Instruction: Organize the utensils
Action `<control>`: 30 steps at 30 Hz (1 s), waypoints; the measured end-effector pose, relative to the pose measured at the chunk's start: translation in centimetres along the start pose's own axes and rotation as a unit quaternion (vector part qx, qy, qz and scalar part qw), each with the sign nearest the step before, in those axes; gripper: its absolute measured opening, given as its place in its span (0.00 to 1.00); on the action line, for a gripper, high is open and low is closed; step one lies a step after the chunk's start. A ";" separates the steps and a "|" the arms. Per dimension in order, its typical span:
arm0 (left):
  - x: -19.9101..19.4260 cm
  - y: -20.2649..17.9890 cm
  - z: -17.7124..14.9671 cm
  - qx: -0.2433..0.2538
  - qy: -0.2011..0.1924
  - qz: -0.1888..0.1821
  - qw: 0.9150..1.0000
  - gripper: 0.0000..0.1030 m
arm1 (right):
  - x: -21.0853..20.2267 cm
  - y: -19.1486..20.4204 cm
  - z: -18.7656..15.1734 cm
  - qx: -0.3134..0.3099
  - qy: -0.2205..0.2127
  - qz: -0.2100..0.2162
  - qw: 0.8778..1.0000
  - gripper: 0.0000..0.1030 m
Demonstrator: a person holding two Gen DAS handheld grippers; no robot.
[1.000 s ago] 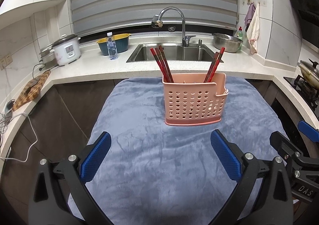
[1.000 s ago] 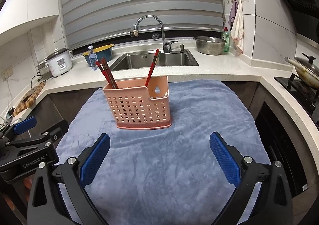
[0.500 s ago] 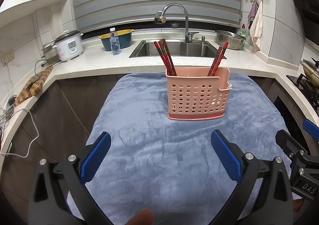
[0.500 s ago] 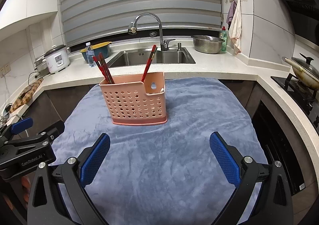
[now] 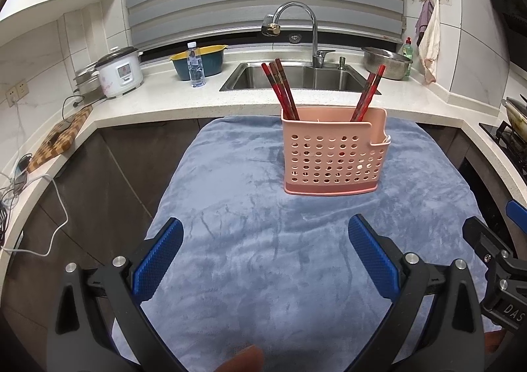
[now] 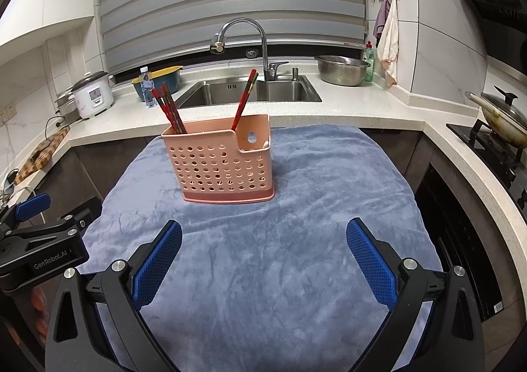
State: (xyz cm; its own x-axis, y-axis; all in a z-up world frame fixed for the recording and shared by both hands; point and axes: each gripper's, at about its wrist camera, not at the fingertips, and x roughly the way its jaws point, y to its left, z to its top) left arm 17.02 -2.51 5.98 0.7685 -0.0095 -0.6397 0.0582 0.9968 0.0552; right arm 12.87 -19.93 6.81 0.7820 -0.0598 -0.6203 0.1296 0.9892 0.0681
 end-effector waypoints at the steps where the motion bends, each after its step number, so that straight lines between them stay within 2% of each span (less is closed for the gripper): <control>1: 0.0 0.0 0.0 -0.001 0.000 0.001 1.000 0.93 | 0.1 0.0 -0.1 0.000 0.001 0.000 1.000 0.93; 30: 0.6 0.0 -0.4 -0.009 0.015 0.006 1.000 0.93 | 0.3 0.5 -0.4 -0.004 0.007 0.000 1.000 0.94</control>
State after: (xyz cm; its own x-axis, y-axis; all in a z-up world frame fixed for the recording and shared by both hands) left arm 17.20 -2.47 5.31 0.7495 0.0049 -0.6619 0.0377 0.9980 0.0501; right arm 12.89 -19.41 6.35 0.7729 -0.0571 -0.6319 0.1244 0.9903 0.0627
